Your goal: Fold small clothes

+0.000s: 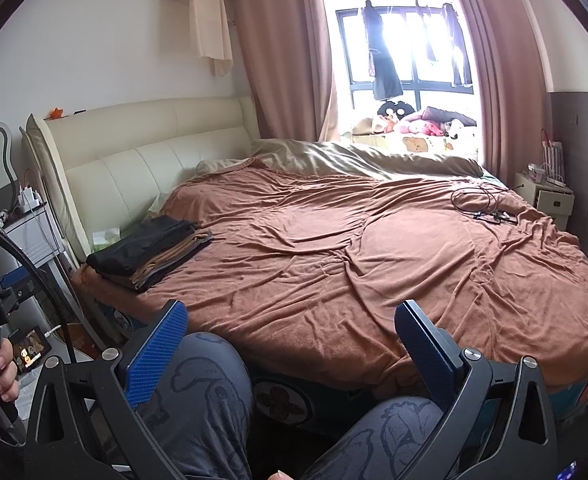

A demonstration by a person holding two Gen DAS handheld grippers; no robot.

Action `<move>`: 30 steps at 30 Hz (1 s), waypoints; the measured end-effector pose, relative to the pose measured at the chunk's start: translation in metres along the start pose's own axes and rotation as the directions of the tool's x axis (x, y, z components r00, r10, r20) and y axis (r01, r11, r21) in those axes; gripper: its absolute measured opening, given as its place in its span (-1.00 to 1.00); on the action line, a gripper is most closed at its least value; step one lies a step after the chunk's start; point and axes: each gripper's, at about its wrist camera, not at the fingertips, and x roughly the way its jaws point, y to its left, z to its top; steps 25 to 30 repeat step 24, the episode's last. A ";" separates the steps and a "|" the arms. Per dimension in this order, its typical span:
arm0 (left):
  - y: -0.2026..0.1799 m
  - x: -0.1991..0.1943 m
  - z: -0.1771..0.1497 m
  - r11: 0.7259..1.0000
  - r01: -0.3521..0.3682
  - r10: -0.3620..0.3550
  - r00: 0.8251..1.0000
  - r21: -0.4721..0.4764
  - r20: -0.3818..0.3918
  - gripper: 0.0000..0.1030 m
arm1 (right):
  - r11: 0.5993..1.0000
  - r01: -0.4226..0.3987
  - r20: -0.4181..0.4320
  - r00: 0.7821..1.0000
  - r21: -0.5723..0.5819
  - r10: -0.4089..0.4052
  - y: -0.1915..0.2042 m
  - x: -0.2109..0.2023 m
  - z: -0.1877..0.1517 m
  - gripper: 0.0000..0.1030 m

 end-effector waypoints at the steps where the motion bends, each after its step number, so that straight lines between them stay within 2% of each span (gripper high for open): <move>1: -0.002 0.001 -0.001 1.000 0.002 -0.002 1.000 0.000 -0.002 0.99 | 1.000 0.000 -0.001 1.000 0.002 0.000 -0.001 0.000 0.000 1.00; 12: -0.019 0.006 -0.001 1.000 0.016 -0.016 1.000 0.014 -0.005 0.99 | 0.999 0.015 -0.022 1.000 0.048 -0.014 -0.013 0.002 -0.010 1.00; 30: -0.025 0.015 -0.002 1.000 -0.004 0.004 1.000 0.006 0.007 0.99 | 0.997 0.032 -0.029 0.999 0.069 -0.030 -0.024 0.008 -0.007 1.00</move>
